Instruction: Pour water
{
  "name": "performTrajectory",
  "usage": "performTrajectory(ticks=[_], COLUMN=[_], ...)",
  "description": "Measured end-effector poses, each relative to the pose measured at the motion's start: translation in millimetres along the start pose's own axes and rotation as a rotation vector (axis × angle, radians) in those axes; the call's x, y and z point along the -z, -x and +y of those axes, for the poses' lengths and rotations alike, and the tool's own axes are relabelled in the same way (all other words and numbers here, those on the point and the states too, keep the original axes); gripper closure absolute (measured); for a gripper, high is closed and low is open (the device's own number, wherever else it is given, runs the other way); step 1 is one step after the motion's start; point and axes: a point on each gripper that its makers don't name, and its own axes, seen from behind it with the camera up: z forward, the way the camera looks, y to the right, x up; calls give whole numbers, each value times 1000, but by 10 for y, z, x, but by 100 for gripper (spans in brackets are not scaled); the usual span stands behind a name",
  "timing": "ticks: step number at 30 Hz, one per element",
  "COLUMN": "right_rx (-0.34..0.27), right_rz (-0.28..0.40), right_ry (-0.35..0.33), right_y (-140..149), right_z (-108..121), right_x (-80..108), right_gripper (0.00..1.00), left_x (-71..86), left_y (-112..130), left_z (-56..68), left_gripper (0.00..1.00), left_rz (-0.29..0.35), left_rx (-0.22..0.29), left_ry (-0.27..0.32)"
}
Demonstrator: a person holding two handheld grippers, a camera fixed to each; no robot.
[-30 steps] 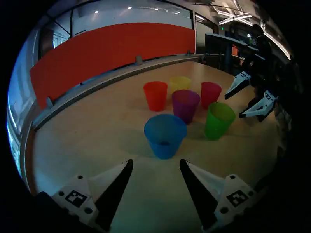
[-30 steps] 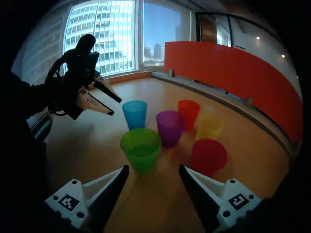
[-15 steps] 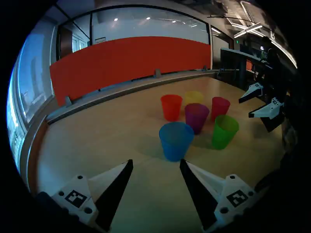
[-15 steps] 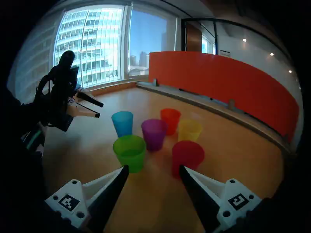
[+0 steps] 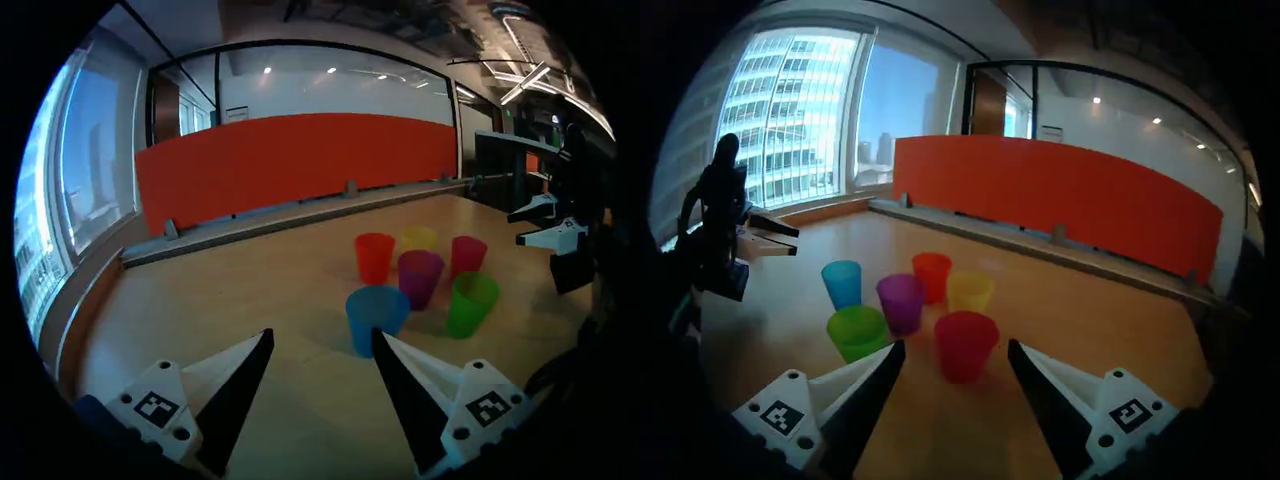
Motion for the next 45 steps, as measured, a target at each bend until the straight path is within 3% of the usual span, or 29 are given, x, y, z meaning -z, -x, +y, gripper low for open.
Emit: performTrajectory(ticks=[8,16,23,32,45], right_rx=[-20,-13,-21,-57,-79], right_rz=[69,141,199,279,363], right_ry=[116,216,310,383,467], right_y=[-149,-297,-398,-560,-641], right_z=[144,242,353,424,533], right_x=[78,181,252,319,523], right_gripper=[1,0,1,1,1], left_x=[63,221,333,410,527], left_y=[-115,-334,-449,-552,-606], left_z=[-95,-224,-185,-272,-413], left_gripper=[11,11,11,11,11], left_rz=[73,179,248,311,362], left_rx=[32,82,111,147,96], left_ry=[-61,-151,-191,-258,-361])
